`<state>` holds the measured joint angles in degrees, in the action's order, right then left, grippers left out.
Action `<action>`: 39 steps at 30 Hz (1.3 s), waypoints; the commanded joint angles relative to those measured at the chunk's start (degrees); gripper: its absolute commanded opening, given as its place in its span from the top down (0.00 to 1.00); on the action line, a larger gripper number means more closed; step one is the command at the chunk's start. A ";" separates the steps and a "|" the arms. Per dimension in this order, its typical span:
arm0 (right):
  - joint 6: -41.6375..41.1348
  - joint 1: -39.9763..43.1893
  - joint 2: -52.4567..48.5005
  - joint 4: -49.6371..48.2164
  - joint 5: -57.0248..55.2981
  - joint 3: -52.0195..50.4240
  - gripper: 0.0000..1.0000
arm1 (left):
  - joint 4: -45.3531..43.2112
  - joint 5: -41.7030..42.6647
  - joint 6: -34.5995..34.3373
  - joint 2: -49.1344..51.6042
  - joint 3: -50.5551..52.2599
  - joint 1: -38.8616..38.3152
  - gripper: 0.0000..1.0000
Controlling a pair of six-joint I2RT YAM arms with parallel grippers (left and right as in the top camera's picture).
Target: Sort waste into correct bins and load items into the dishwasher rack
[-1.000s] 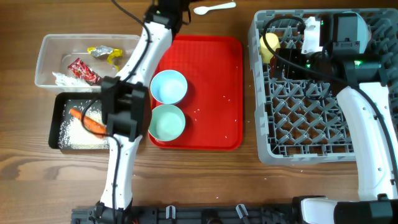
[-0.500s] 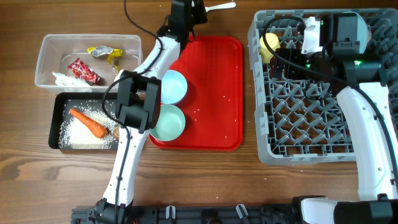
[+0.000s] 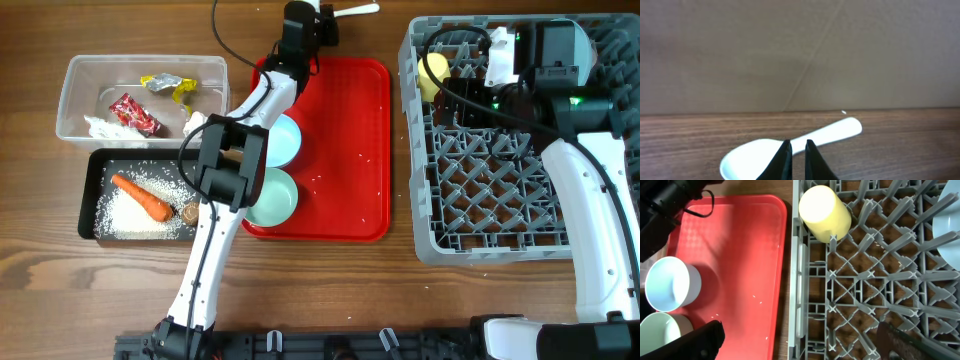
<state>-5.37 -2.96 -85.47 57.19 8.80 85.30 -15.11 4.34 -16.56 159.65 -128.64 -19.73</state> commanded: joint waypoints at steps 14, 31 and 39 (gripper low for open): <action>-0.81 -0.09 0.50 -0.15 0.72 0.85 0.00 | -8.15 -1.42 1.14 5.62 -0.70 0.90 0.88; -0.81 -0.07 0.52 -0.17 0.72 0.85 0.00 | 39.23 3.93 2.89 2.38 -26.60 0.96 0.91; -0.81 -0.07 0.52 -0.15 0.72 0.85 0.00 | 39.04 3.52 2.89 -1.42 -26.49 0.07 0.93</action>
<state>-5.37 -2.96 -85.47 57.19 8.80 85.30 25.80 7.62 -14.63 160.64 -154.08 -19.16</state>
